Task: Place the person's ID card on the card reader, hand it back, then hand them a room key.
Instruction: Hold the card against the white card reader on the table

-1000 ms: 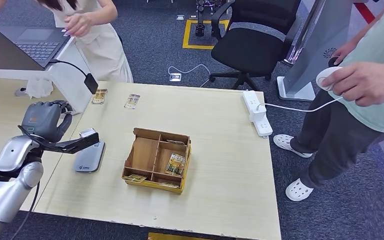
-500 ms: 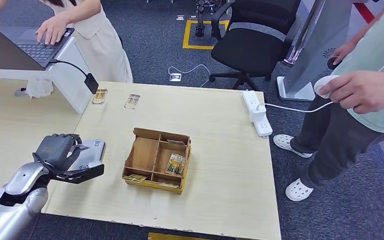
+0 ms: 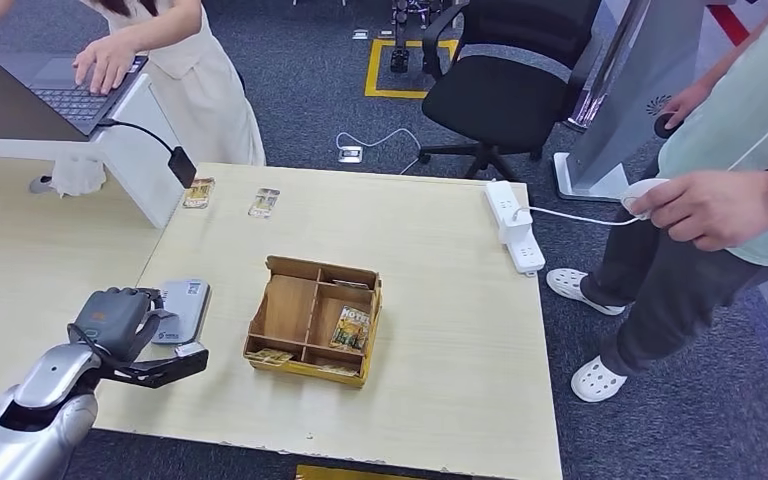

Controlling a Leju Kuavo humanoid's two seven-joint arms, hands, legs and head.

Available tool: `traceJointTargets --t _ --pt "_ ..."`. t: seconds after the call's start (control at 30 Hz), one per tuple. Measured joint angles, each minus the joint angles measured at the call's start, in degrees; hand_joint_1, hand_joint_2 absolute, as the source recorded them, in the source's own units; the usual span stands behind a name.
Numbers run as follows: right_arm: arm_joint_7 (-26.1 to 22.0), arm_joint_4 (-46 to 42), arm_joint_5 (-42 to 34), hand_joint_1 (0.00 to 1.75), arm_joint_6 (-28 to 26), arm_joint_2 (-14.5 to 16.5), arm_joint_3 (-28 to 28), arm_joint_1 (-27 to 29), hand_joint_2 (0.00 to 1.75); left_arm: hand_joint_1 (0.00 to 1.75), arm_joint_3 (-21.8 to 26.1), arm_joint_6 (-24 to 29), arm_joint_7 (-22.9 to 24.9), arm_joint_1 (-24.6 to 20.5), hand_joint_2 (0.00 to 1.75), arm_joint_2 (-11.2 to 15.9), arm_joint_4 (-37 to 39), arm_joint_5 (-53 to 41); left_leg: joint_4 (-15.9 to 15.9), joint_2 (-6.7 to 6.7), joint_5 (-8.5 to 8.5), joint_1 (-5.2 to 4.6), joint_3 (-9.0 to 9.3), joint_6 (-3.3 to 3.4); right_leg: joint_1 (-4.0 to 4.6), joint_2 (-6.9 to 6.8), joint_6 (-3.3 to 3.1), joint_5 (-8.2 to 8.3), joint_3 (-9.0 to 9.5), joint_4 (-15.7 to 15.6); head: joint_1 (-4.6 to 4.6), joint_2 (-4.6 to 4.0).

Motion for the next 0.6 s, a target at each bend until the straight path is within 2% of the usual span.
traceJointTargets --t 0.33,0.6 --pt "1.95 -0.96 5.49 0.0 4.23 1.01 -5.16 1.55 1.75 1.75 2.2 -1.66 0.04 2.31 1.75 -1.47 0.03 -2.84 -0.09 -0.05 0.03 -0.03 0.23 -0.04 -0.03 -0.07 0.0 0.0 0.21 0.0 -0.02 0.0" --pt "2.64 -1.88 13.05 0.0 9.68 3.09 -13.78 4.58 1.75 1.75 4.51 -1.85 0.27 5.27 1.75 -6.48 0.07 -4.13 -0.12 -0.15 0.04 -0.04 0.27 -0.06 -0.06 -0.12 -0.01 -0.01 0.25 0.0 -0.03 0.0"
